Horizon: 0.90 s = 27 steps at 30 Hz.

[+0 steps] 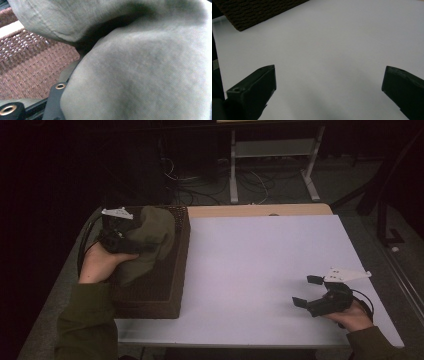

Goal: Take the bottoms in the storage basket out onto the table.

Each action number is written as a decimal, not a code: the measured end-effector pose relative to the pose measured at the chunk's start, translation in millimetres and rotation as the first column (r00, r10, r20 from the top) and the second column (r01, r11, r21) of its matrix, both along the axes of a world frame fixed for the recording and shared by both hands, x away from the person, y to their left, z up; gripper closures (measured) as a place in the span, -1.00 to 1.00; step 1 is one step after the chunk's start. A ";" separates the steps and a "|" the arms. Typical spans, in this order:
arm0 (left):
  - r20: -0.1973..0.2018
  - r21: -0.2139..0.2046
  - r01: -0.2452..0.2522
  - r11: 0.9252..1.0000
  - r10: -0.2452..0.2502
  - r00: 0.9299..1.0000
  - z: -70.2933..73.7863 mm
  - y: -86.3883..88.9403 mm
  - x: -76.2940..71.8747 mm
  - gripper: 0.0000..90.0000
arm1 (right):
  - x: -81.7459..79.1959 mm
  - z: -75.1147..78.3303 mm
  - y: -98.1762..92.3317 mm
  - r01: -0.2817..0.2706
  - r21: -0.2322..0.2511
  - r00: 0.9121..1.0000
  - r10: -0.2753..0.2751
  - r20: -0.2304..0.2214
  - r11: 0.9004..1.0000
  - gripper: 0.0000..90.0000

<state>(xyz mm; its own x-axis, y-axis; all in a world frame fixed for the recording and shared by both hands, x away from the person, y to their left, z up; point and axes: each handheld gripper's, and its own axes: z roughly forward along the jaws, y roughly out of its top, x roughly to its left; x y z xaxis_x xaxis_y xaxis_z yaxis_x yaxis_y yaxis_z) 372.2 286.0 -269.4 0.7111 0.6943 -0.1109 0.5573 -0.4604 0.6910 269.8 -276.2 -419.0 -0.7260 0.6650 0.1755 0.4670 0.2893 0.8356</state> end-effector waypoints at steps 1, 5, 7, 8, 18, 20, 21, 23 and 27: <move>0.002 -0.005 0.002 1.000 -0.002 1.000 1.1 -1.8 0.3 -0.05 | 0.1 -0.1 0.0 0.000 -0.001 1.000 0.000 0.000 1.000 -1.00; 0.009 -0.015 0.019 1.000 -0.018 1.000 6.1 -11.1 2.0 -0.05 | 0.4 -0.8 -0.1 0.001 -0.003 1.000 -0.001 -0.001 1.000 -1.00; 0.015 -0.021 0.022 1.000 -0.022 1.000 6.8 -14.9 2.6 -0.06 | 0.4 -1.5 0.1 0.002 -0.013 1.000 -0.002 0.000 1.000 -1.00; 0.015 -0.021 0.022 1.000 -0.022 1.000 6.8 -14.9 2.6 -0.06 | 0.4 -1.5 0.1 0.002 -0.013 1.000 -0.002 0.000 1.000 -1.00; 0.021 -0.041 0.053 0.998 -0.052 0.998 12.7 -32.8 6.4 -0.05 | 0.4 -2.4 -0.2 0.002 -0.011 1.000 -0.002 0.007 1.000 -1.00; 0.024 -0.045 0.062 0.997 -0.061 0.998 14.5 -37.3 7.0 -0.06 | 0.5 -2.6 -0.1 0.001 -0.012 1.000 -0.001 0.008 1.000 -1.00; 0.027 -0.045 0.071 0.996 -0.070 0.997 16.1 -41.8 7.6 -0.05 | 0.6 -2.7 -0.1 0.000 -0.013 1.000 0.000 0.009 1.000 -1.00; 0.026 -0.049 0.074 0.996 -0.072 0.997 16.5 -44.0 8.0 -0.05 | 0.4 -2.7 -0.1 0.002 -0.012 1.000 -0.001 0.005 1.000 -1.00; 0.027 -0.055 0.088 0.995 -0.086 0.996 17.5 -53.3 9.2 -0.06 | 0.6 -3.2 -0.4 0.002 -0.012 1.000 -0.002 0.005 1.000 -1.00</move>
